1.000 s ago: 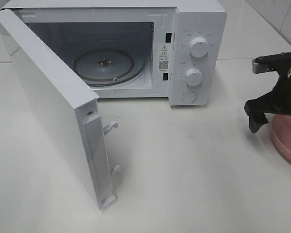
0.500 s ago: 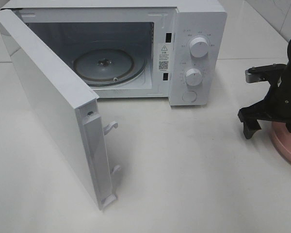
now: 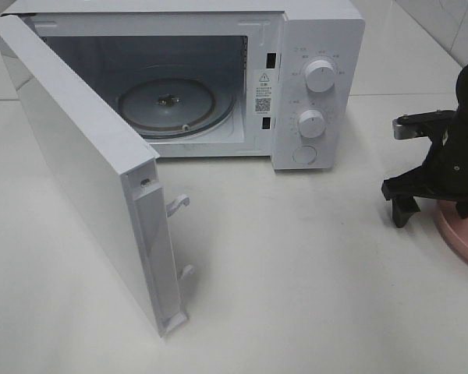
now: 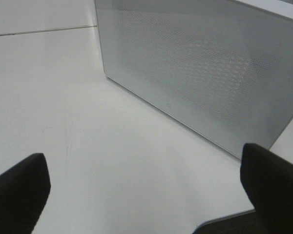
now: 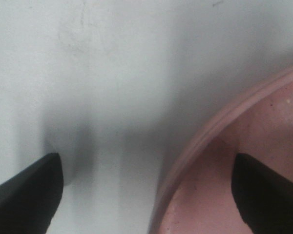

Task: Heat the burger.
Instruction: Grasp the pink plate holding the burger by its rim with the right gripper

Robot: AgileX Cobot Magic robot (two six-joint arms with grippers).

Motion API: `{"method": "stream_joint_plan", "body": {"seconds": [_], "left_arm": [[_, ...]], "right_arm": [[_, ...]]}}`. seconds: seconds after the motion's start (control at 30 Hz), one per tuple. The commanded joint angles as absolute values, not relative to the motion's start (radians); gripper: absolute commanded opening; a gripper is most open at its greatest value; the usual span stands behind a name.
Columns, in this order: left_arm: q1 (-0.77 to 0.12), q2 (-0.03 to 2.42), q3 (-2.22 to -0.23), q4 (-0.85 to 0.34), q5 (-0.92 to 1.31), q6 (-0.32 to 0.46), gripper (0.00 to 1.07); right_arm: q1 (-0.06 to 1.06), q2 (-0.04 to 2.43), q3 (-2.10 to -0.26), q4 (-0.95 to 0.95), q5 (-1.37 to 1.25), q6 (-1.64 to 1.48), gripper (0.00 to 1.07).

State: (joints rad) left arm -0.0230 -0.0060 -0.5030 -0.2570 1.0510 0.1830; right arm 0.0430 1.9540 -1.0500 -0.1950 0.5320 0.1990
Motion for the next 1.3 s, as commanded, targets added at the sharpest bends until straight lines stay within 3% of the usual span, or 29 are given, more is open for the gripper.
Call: {"method": "stream_joint_plan", "body": {"seconds": [0.03,0.17,0.23,0.27,0.3,0.33,0.37,0.4,0.43,0.47,0.5,0.57,1.3], "left_arm": [[-0.029,-0.027,-0.499,-0.256,1.041,0.175,0.98],[-0.029,-0.027,-0.499,-0.256,1.041,0.175,0.98],[-0.029,-0.027,-0.499,-0.256,1.041,0.175,0.98],[-0.029,-0.027,-0.499,-0.256,1.041,0.175,0.98],[-0.029,-0.027,-0.499,-0.256,1.041,0.175,0.98],[-0.029,-0.027,-0.499,-0.256,1.041,0.175,0.98],[-0.029,-0.027,-0.499,-0.256,1.041,0.175,0.98],[-0.029,-0.027,-0.499,-0.256,1.041,0.175,0.98],[-0.029,-0.027,-0.499,-0.256,1.041,0.175,0.98],[-0.029,-0.027,-0.499,-0.256,1.041,0.175,0.98],[-0.029,-0.027,-0.499,-0.256,1.041,0.175,0.98],[-0.029,-0.027,-0.499,-0.256,1.041,0.175,0.98],[-0.029,-0.027,-0.499,-0.256,1.041,0.175,0.98]], "right_arm": [[0.038,1.965,-1.053,-0.199,0.539,0.193,0.85],[0.038,1.965,-1.053,-0.200,0.558,0.190,0.74],[0.038,1.965,-1.053,-0.201,0.566,0.191,0.59],[0.038,1.965,-1.053,-0.201,0.566,0.191,0.59],[0.038,1.965,-1.053,-0.204,0.567,0.195,0.48],[0.038,1.965,-1.053,-0.204,0.567,0.195,0.48],[0.038,1.965,-1.053,-0.204,0.565,0.195,0.34],[0.038,1.965,-1.053,-0.202,0.566,0.201,0.27],[0.038,1.965,-1.053,-0.202,0.566,0.201,0.27],[0.038,1.965,-1.053,-0.203,0.569,0.213,0.16],[0.038,1.965,-1.053,-0.203,0.569,0.213,0.16],[0.038,1.965,-1.053,-0.206,0.570,0.213,0.03],[0.089,1.912,-0.983,-0.364,0.613,0.339,0.00]]}}
